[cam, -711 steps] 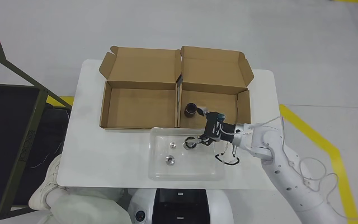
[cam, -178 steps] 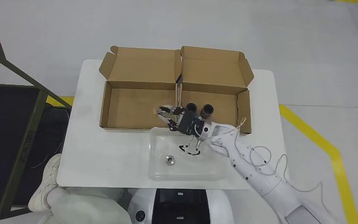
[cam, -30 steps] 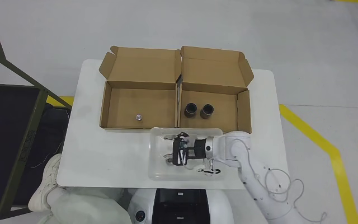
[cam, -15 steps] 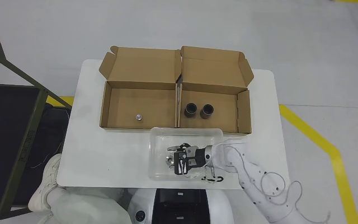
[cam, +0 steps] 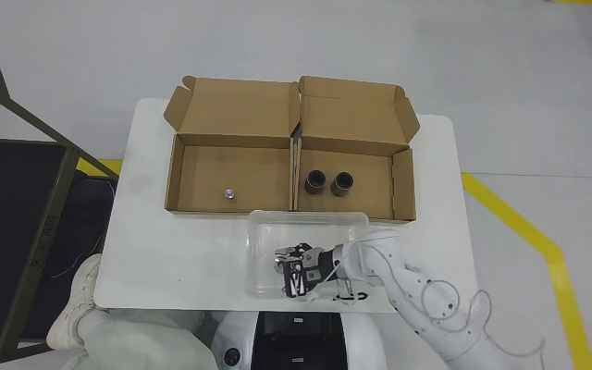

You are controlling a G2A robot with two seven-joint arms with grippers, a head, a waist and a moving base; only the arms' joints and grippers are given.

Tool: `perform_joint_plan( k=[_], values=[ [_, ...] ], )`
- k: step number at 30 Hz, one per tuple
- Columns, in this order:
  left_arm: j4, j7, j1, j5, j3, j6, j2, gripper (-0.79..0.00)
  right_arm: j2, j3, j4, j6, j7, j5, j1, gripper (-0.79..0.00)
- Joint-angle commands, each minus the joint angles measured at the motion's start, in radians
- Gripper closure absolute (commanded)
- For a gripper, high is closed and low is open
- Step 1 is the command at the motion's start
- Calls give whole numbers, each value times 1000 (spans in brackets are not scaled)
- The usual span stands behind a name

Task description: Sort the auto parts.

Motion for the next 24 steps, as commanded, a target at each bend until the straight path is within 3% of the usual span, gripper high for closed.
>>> perform_joint_plan(
  k=[1, 17, 18, 19, 23, 24],
  values=[
    [0, 0, 0, 0, 0, 0, 0, -785, -1, -9, 19, 13, -14, -2, 9, -600],
    [0, 0, 0, 0, 0, 0, 0, -785, -18, -93, 153, 77, -94, -24, 88, -520],
    [0, 0, 0, 0, 0, 0, 0, -785, -18, -96, 159, 80, -99, -22, 91, -496],
    [0, 0, 0, 0, 0, 0, 0, -785, -19, -98, 164, 82, -103, -22, 94, -394],
    [0, 0, 0, 0, 0, 0, 0, -785, -20, -106, 180, 89, -115, -15, 102, -240],
    [0, 0, 0, 0, 0, 0, 0, -785, -21, -107, 183, 91, -115, -12, 104, -169]
  ],
)
